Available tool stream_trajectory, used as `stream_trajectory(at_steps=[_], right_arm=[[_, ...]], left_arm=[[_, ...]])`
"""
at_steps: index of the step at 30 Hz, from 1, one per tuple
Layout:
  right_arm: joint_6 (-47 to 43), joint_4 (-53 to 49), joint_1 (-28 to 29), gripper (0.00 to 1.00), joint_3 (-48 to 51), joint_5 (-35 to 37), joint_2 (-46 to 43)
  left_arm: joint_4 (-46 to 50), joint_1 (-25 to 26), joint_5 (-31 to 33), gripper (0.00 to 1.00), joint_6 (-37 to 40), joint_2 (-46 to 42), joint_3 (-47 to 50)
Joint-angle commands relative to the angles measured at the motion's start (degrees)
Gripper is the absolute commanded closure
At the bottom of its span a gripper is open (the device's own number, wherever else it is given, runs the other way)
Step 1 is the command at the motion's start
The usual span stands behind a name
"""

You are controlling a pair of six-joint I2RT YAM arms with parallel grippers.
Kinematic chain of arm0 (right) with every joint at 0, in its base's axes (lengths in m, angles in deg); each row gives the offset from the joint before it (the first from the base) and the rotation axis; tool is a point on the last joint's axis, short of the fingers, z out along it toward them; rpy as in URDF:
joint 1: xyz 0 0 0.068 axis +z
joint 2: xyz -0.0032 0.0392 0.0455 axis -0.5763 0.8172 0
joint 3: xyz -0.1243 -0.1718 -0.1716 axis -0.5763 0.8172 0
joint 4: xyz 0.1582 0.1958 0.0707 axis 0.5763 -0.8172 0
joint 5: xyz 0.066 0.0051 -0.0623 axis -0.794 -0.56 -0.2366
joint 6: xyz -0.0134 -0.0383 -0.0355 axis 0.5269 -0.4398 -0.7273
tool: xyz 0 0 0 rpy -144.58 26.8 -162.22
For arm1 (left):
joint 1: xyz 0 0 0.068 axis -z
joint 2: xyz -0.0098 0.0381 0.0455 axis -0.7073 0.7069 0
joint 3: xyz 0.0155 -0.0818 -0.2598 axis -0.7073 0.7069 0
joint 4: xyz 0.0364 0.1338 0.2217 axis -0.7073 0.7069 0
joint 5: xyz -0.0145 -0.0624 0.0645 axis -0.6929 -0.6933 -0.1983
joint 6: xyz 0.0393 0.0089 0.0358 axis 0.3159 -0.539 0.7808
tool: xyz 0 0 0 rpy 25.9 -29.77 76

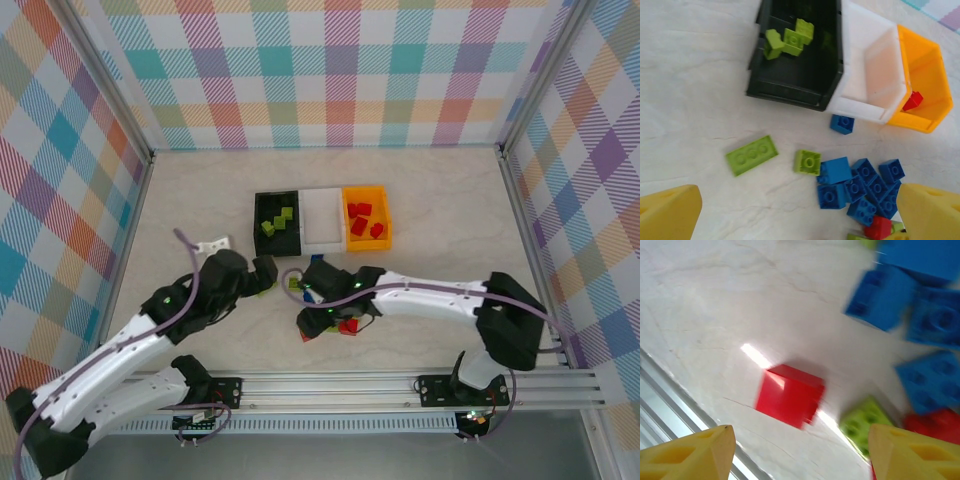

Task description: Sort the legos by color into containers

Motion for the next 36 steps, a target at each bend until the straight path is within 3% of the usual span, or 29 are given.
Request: stream_trajectory(at_steps=[1,10,13,20,25,31,36], right_arm=[[-2.06,-1.06,1.53,0.29,-2.77,2.12,4.72],[-1.51,-2.59,3.79,0.3,-7.25,5.52,14.23],[-0.94,-3.11,4.7,0.35,-7.61,6.46,15.81],[0.1,-1.58,4.76,0.52,-6.74,6.98,13.66],[0.53,-0.08,3.85,0.58,-5.77,8.82,7.49],[-0.2,-0.73,-6.37,0.61,-6.2,12.36,-3.08],[-1.44,1.46,-21.88,0.61,-10.14,12.22,-3.12]], left_arm=[[7.43,0.61,6.6,0.0,-2.07,-5.69,-0.03],[12.3,0.62,10.48,0.0,-1.42,-10.36,-0.85],[12.18,0.59,10.82,0.0,-1.35,-10.17,-0.58],[11.74,0.65,11.16,0.0,-1.33,-9.57,-0.4],[11.35,0.64,10.95,0.0,-1.11,-8.84,-0.16],[9.81,0.66,10.14,0.0,-1.17,-6.96,1.05],[9.45,0.63,9.8,0.0,-1.99,-4.84,1.3]])
